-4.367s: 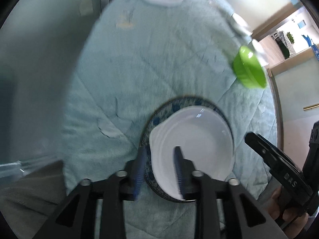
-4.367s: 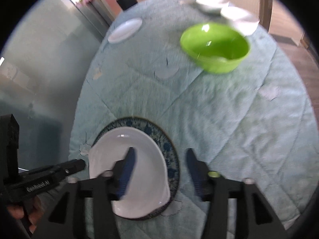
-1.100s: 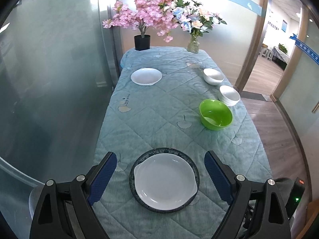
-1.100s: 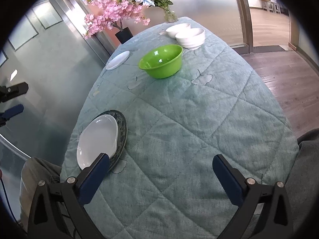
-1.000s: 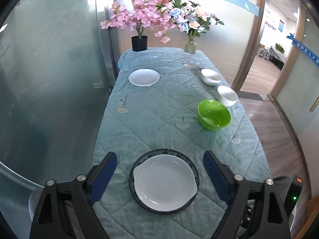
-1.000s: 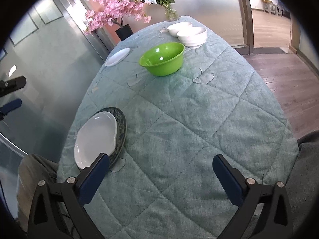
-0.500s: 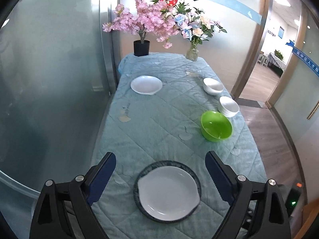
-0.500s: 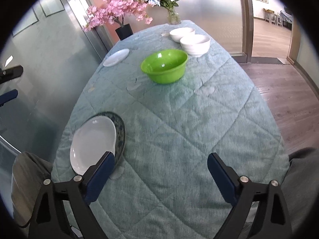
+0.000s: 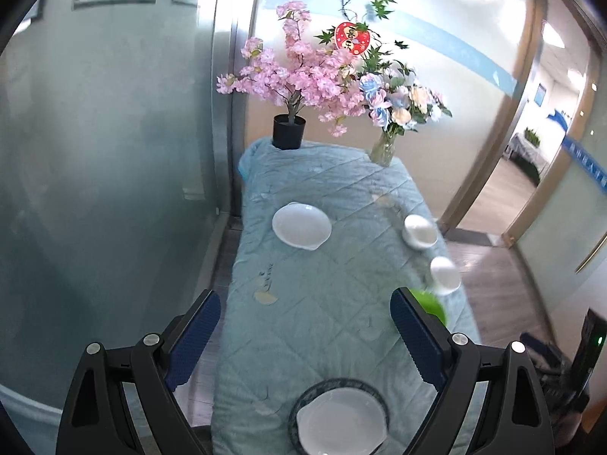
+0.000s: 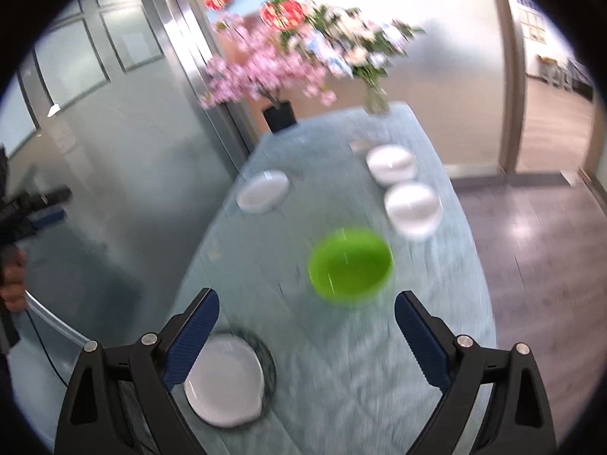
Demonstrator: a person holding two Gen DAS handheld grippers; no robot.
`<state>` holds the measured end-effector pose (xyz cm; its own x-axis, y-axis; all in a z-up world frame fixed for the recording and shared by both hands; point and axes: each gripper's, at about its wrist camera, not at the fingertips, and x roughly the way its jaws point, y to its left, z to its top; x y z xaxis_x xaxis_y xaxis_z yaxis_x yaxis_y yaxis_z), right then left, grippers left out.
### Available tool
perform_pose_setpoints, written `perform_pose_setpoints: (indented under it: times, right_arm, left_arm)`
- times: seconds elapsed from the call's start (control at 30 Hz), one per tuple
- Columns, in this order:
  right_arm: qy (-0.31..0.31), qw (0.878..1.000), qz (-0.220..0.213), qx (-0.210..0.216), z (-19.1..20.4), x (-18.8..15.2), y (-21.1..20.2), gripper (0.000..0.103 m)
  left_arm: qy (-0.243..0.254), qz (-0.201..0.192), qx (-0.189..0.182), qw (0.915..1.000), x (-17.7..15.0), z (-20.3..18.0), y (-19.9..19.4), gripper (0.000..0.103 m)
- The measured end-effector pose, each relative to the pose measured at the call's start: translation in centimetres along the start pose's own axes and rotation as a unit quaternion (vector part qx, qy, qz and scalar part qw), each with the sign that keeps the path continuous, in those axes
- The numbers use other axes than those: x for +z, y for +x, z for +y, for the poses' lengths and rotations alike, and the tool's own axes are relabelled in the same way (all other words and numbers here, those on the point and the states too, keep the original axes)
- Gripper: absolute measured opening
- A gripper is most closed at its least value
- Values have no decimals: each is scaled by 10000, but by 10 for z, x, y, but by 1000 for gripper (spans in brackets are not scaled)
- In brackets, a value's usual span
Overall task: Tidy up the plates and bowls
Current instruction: 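Move the left tool down to the white oval dish rim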
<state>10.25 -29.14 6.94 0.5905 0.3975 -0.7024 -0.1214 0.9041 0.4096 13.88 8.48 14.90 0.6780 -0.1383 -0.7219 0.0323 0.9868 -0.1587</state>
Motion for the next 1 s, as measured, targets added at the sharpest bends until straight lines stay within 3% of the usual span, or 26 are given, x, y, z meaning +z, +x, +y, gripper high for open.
perform_pose_setpoints:
  times: [0.27,0.43,0.53,0.7,0.77,1.0]
  right_arm:
    - [-431,9982,-343,255,18,148,1,96]
    - [-609,9951,-728,275,41,253,-1,96]
    - [-821,9931,-796,241,58,299,22,96]
    - [-934,9947,-402,124,73,329,113,92]
    - [-928,9955,-201,63,73,328,149,83]
    - [-508,9959,700,269,54,310,271,82]
  left_arm:
    - [-25,-160,-341,9993,129,29,22,91]
    - [162,-365,-227,9989,219,38,39,91]
    - [222,-386,-176,9988,256,49,62,91]
    - [62,-20,-90,9999,275,74,143,91]
    - [27,132,-72,9999,272,81,175,91]
    - [-20,707,-132,9974,230,97,288,91]
